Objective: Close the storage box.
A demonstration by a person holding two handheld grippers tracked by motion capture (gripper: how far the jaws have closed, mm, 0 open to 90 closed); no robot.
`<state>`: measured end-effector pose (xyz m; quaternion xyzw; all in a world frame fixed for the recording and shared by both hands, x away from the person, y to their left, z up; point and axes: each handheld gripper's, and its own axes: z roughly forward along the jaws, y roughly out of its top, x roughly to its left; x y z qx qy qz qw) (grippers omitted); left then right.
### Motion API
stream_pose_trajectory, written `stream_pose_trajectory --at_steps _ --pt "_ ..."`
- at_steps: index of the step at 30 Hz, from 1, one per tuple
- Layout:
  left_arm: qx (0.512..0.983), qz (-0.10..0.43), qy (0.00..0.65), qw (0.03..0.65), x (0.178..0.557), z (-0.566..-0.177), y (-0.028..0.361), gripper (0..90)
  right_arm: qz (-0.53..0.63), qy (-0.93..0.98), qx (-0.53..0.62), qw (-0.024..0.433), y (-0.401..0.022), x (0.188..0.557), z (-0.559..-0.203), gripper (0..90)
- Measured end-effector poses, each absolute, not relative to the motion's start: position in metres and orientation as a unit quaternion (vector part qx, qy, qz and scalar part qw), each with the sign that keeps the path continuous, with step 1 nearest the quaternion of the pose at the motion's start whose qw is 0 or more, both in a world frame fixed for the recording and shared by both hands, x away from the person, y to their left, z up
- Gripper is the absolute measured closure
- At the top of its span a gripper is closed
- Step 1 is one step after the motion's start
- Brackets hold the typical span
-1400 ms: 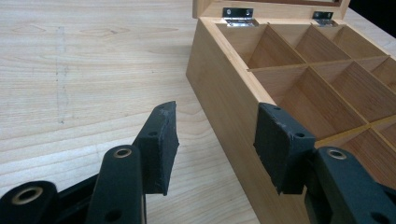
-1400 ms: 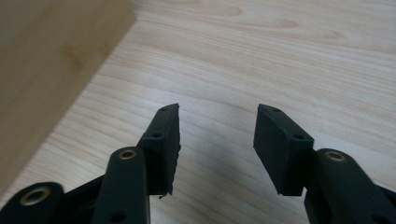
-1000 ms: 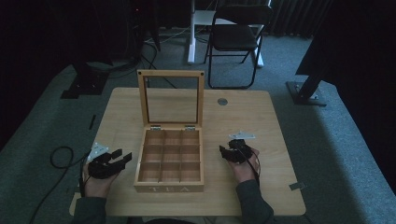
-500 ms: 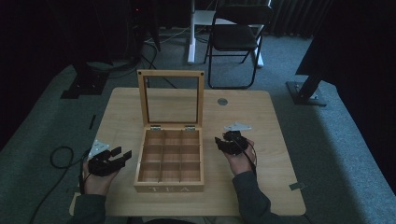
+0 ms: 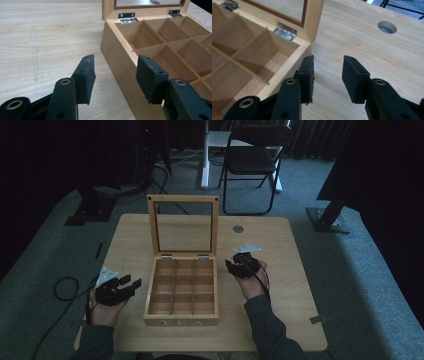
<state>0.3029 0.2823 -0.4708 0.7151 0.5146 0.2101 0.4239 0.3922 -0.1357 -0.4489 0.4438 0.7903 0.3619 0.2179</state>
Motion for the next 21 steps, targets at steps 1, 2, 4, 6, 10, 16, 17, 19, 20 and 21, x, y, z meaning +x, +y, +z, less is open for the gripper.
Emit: stream_pose_trajectory --at_steps 1,2,4,6,10,16,17,19,20,21 --pt "0.715 0.210 0.514 0.424 0.303 -0.470 0.282 49.8 0.362 0.790 0.443 0.220 -0.135 0.393 -0.448 58.2" --pt "0.715 0.210 0.514 0.424 0.303 -0.470 0.282 49.8 0.362 0.790 0.443 0.220 -0.135 0.393 -0.448 58.2" --pt "0.716 0.210 0.514 0.423 0.305 -0.470 0.282 49.8 0.360 0.793 0.439 0.221 -0.131 0.397 -0.444 57.9" --pt "0.718 0.208 0.513 0.422 0.307 -0.470 0.282 49.8 0.364 0.795 0.434 0.219 -0.130 0.400 -0.442 57.9" --pt "0.721 0.208 0.511 0.420 0.311 -0.469 0.280 49.5 0.372 0.795 0.430 0.212 -0.127 0.406 -0.438 58.6" --pt "0.722 0.202 0.510 0.422 0.316 -0.466 0.277 47.7 0.381 0.797 0.420 0.209 -0.122 0.415 -0.432 59.1" --pt "0.723 0.201 0.509 0.422 0.317 -0.465 0.277 47.7 0.382 0.797 0.419 0.209 -0.121 0.417 -0.431 59.1" --pt "0.722 0.200 0.510 0.423 0.318 -0.465 0.276 47.7 0.381 0.798 0.417 0.211 -0.120 0.418 -0.430 59.2" --pt "0.723 0.201 0.509 0.421 0.319 -0.464 0.275 47.6 0.384 0.799 0.413 0.210 -0.118 0.421 -0.429 59.1" --pt "0.724 0.201 0.508 0.421 0.319 -0.464 0.274 47.5 0.385 0.798 0.412 0.209 -0.118 0.422 -0.428 59.1"
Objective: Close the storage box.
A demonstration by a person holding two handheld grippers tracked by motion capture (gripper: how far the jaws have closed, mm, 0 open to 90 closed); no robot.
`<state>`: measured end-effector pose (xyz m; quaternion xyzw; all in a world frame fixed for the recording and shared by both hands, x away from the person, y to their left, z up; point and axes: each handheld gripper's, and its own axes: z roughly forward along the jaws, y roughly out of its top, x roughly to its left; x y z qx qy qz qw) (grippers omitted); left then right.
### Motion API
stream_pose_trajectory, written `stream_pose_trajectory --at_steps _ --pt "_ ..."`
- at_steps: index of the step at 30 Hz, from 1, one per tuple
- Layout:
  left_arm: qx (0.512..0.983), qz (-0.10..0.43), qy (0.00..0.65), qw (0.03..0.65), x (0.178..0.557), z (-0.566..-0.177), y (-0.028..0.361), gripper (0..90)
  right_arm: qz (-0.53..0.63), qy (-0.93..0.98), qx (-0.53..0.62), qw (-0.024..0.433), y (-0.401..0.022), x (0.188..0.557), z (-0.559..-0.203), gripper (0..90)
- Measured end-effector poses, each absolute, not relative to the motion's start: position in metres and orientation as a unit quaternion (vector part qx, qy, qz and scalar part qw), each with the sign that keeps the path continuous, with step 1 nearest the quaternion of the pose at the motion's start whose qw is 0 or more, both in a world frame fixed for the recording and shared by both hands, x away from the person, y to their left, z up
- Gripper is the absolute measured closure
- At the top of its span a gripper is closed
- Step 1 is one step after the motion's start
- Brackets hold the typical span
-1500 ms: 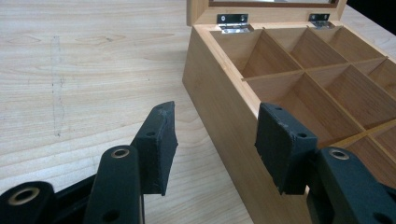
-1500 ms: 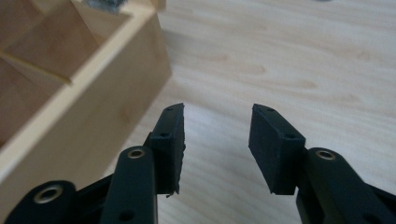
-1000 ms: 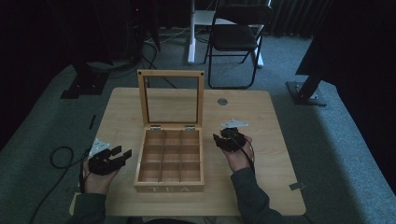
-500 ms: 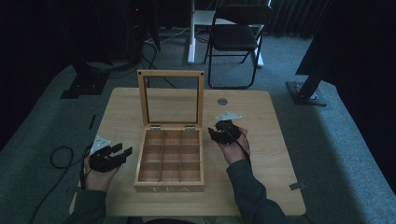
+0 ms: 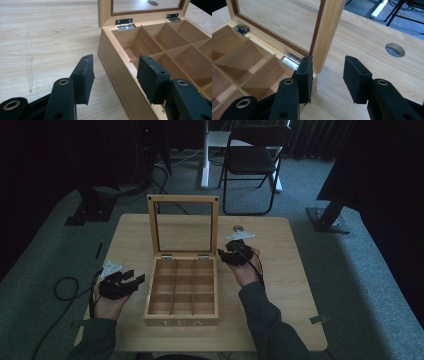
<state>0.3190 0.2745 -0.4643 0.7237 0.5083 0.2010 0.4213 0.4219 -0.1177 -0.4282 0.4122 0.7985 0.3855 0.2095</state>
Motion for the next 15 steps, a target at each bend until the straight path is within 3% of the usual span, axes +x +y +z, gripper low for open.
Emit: stream_pose_trajectory --at_steps 15 --pt "0.724 0.195 0.512 0.419 0.323 -0.466 0.270 41.6 0.394 0.799 0.401 0.211 -0.112 0.440 -0.421 58.8"
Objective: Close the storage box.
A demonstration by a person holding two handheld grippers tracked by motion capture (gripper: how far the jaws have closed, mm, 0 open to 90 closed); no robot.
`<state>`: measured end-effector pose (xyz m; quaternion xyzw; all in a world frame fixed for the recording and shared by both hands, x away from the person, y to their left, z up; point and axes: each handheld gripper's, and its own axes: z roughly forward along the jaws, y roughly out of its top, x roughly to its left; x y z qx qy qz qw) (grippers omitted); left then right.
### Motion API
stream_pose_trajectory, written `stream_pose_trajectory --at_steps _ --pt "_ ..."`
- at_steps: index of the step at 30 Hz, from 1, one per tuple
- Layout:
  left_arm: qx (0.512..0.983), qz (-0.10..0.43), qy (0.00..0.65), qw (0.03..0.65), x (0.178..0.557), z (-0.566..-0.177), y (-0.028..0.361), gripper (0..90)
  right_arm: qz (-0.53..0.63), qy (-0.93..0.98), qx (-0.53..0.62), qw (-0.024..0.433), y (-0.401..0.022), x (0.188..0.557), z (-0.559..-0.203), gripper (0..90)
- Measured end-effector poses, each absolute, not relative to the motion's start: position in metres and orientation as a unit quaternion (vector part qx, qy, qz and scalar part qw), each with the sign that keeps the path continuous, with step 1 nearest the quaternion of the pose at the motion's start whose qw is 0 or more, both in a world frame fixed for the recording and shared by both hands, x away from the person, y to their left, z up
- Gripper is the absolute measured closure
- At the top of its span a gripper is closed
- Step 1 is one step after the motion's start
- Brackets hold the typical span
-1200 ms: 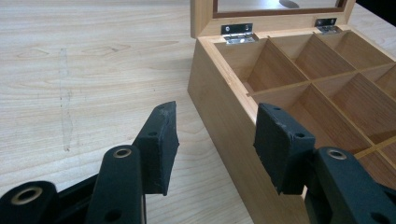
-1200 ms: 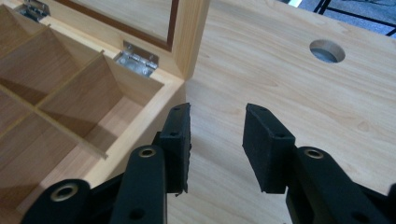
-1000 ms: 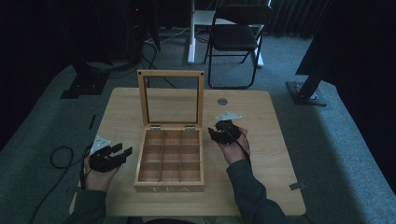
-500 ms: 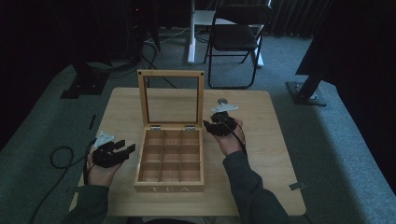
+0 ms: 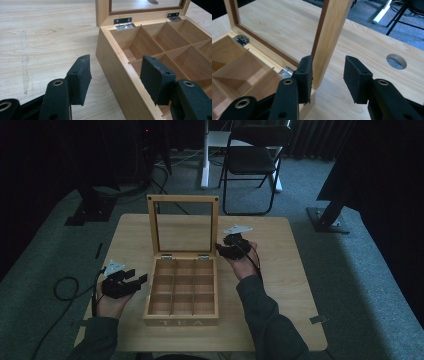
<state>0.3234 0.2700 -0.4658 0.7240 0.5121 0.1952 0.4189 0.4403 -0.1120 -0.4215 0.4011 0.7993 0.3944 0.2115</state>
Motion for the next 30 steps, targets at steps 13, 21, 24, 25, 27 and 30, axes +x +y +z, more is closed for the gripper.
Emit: stream_pose_trajectory --at_steps 13,21,24,25,27,30 --pt "0.726 0.197 0.511 0.415 0.325 -0.467 0.268 40.2 0.404 0.795 0.405 0.200 -0.111 0.453 -0.420 58.0" --pt "0.727 0.194 0.512 0.414 0.327 -0.467 0.267 40.2 0.407 0.791 0.410 0.201 -0.106 0.462 -0.417 53.5" --pt "0.728 0.193 0.512 0.414 0.327 -0.467 0.267 40.2 0.407 0.791 0.411 0.200 -0.105 0.465 -0.418 53.3" --pt "0.727 0.193 0.512 0.414 0.327 -0.467 0.267 40.2 0.408 0.789 0.413 0.199 -0.104 0.466 -0.417 53.3" --pt "0.727 0.193 0.512 0.414 0.328 -0.467 0.267 40.2 0.410 0.790 0.411 0.197 -0.103 0.469 -0.416 53.3" --pt "0.727 0.193 0.513 0.414 0.329 -0.467 0.268 40.3 0.413 0.789 0.408 0.198 -0.102 0.472 -0.414 53.5"
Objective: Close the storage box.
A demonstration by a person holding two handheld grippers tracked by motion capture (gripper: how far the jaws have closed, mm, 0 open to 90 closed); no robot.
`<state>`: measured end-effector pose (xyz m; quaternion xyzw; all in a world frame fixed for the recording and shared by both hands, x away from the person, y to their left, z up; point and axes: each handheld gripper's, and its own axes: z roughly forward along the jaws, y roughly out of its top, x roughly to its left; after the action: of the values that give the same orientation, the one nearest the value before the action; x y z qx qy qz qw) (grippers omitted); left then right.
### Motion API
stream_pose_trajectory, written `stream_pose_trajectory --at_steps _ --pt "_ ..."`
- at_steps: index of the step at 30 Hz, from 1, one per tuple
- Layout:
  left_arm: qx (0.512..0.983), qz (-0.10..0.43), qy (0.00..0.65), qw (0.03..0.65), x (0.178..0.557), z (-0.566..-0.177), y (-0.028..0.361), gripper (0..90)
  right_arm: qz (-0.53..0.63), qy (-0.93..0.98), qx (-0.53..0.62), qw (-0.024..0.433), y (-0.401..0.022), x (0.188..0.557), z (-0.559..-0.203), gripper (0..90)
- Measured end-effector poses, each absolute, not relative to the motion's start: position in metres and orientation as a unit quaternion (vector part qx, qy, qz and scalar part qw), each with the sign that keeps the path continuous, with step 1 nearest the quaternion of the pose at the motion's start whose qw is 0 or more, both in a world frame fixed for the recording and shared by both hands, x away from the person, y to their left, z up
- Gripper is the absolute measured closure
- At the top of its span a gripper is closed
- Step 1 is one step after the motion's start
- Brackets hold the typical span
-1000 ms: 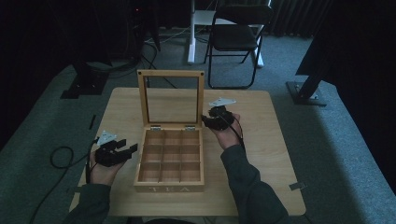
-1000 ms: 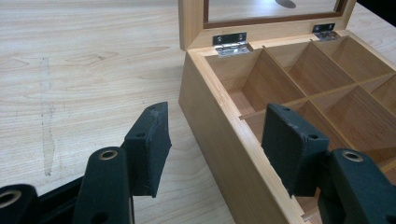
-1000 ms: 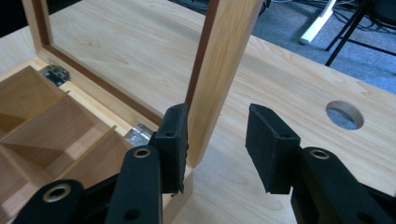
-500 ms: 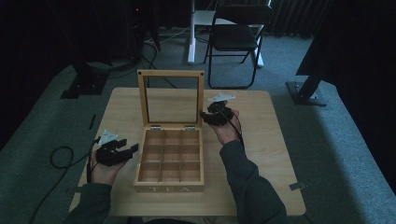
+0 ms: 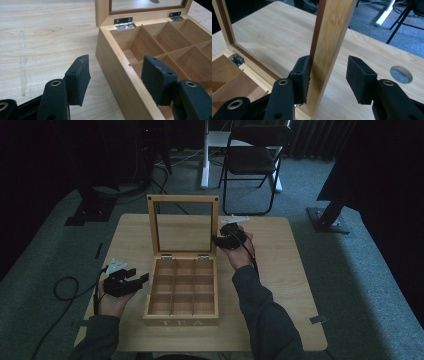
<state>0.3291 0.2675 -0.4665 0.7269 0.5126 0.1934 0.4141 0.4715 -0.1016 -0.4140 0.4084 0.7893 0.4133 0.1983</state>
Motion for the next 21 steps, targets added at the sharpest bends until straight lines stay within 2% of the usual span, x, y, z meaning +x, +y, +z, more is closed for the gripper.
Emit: stream_pose_trajectory --at_steps 13,21 --pt "0.728 0.195 0.513 0.411 0.335 -0.465 0.267 40.3 0.421 0.788 0.407 0.189 -0.092 0.480 -0.410 55.1" --pt "0.727 0.203 0.513 0.410 0.339 -0.463 0.266 40.5 0.426 0.788 0.398 0.201 -0.090 0.478 -0.410 55.3"
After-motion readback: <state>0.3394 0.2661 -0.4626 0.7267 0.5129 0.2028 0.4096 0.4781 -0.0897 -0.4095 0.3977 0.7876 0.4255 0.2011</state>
